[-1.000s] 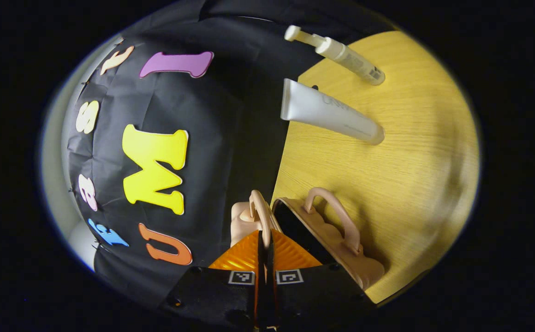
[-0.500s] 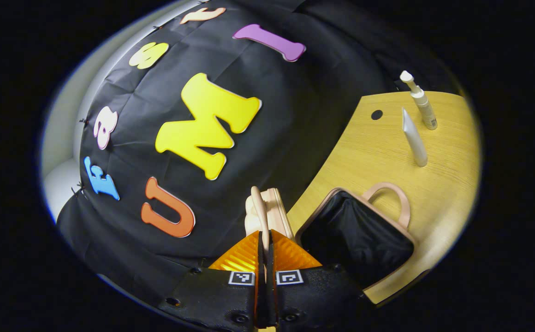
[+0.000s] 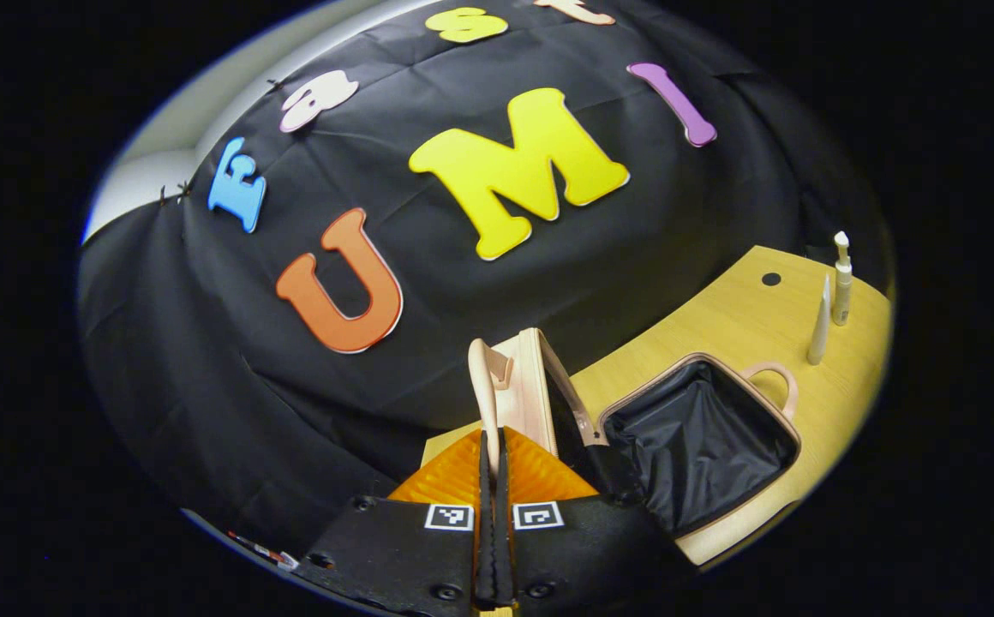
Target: First open the suitcase, pack the skin care products into it, and then close the suitcase.
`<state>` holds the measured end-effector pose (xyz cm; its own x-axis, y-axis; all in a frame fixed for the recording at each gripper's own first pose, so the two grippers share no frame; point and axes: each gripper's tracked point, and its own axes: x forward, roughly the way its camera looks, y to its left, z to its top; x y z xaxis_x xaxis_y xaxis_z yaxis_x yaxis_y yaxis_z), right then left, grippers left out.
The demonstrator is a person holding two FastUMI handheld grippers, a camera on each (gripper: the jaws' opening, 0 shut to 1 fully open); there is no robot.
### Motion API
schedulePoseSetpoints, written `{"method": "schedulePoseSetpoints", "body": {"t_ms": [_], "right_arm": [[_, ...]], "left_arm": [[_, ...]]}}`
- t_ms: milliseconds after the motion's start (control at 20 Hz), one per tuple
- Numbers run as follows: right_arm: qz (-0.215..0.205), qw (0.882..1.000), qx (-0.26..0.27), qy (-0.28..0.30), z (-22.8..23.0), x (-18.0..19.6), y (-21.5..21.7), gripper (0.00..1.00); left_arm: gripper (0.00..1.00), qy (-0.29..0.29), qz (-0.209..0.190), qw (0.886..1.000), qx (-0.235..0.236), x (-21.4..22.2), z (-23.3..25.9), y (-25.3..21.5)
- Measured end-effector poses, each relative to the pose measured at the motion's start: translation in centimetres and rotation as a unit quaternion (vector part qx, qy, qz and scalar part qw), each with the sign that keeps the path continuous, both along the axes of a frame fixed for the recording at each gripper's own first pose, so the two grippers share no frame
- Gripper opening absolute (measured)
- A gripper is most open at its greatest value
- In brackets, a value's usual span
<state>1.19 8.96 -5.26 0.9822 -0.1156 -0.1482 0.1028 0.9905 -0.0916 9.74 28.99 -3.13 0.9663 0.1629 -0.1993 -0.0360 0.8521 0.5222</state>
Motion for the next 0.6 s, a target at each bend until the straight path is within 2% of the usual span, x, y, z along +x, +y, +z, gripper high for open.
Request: {"method": "schedulePoseSetpoints", "body": {"t_ms": [150, 350, 600], "right_arm": [[-0.001, 1.000, -0.001, 0.011, -0.4, 0.5, 1.5, 0.82], [0.002, 1.000, -0.010, 0.030, -1.1, 0.9, 3.1, 0.82], [-0.001, 0.999, -0.015, 0.046, -1.6, 1.0, 4.1, 0.81]], "left_arm": [[0.03, 0.001, 0.010, 1.000, 0.000, 1.0, -1.0, 4.0], [0.03, 0.005, 0.003, 1.000, 0.011, 2.6, -3.1, 8.1], [0.03, 0.033, 0.014, 0.999, -0.007, 4.9, -7.2, 13.3]]}}
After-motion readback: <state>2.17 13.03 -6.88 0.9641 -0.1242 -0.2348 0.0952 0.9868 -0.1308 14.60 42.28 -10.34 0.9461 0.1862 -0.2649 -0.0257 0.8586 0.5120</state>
